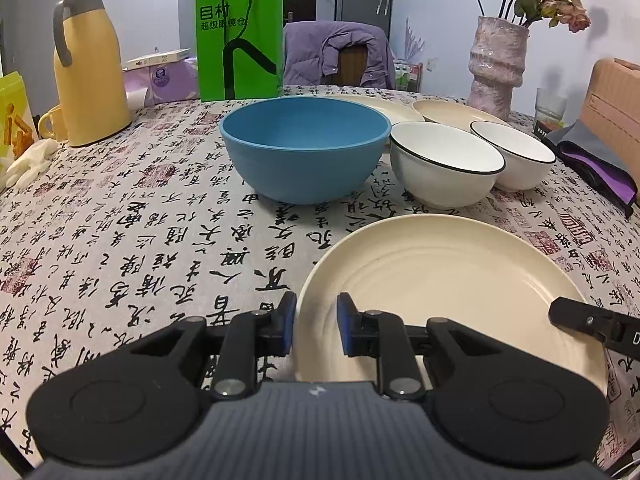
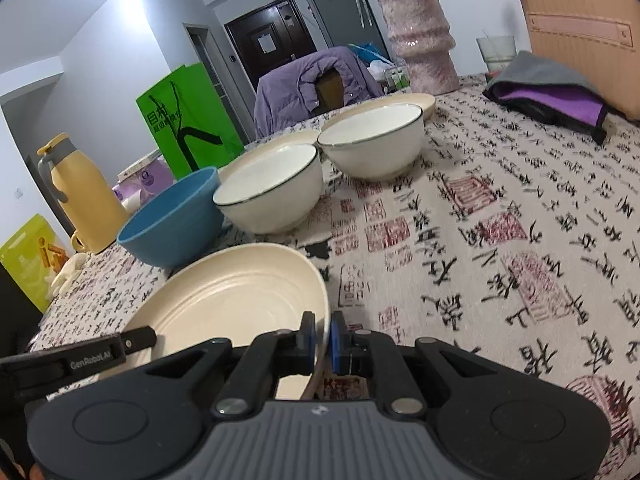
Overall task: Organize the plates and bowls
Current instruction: 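Lower the cream plate onto the cloth and open both grippers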
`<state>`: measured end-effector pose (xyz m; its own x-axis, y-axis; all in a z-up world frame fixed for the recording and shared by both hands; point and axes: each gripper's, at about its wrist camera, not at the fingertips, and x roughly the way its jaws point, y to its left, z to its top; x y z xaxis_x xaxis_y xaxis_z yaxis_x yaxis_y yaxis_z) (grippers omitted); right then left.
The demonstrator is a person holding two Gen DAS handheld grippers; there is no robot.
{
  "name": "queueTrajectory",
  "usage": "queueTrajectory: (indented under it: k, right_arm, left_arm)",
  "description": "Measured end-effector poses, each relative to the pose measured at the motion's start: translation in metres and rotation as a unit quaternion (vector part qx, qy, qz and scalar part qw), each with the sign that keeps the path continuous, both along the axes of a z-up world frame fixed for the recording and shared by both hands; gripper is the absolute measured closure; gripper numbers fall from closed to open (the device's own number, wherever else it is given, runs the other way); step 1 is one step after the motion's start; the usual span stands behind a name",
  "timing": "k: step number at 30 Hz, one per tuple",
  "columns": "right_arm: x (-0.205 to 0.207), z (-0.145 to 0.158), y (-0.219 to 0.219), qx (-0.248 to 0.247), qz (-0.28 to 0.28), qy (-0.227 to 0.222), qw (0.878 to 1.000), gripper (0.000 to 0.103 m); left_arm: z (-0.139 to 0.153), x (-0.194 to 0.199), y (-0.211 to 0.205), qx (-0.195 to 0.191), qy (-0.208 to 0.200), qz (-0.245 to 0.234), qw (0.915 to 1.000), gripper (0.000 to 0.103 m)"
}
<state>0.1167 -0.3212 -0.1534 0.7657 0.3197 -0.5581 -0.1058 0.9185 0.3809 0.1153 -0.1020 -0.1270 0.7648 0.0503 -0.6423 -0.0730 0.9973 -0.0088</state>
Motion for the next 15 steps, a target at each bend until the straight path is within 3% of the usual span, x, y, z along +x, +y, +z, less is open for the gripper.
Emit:
queueTrajectory:
  k: [6, 9, 11, 12, 14, 15]
  right_arm:
    - [-0.002, 0.002, -0.006, 0.023, 0.005, -0.013, 1.0, 0.093]
    - [-0.006, 0.008, -0.008, 0.021, 0.006, -0.036, 0.999, 0.09]
    - [-0.009, 0.013, -0.011, 0.022, 0.006, -0.053, 0.998, 0.088]
    - [-0.011, 0.015, -0.012, 0.022, 0.005, -0.061, 0.998, 0.083]
    - [-0.015, 0.02, -0.012, 0.017, 0.004, -0.079, 0.997, 0.055]
    - [-0.017, 0.023, -0.011, 0.014, 0.005, -0.089, 0.996, 0.03]
  left_arm:
    - [0.004, -0.005, 0.008, -0.019, -0.019, -0.01, 0.9996, 0.078]
    - [0.012, -0.011, 0.009, -0.011, -0.049, -0.012, 0.9987, 0.051]
    - [0.016, -0.015, 0.01, -0.003, -0.072, -0.01, 0.9973, 0.025]
    - [0.018, -0.017, 0.01, -0.001, -0.084, -0.008, 0.9965, 0.019]
    - [0.023, -0.022, 0.012, 0.001, -0.106, -0.007, 0.9944, 0.0]
    - [0.025, -0.025, 0.014, -0.001, -0.118, -0.009, 0.993, 0.0]
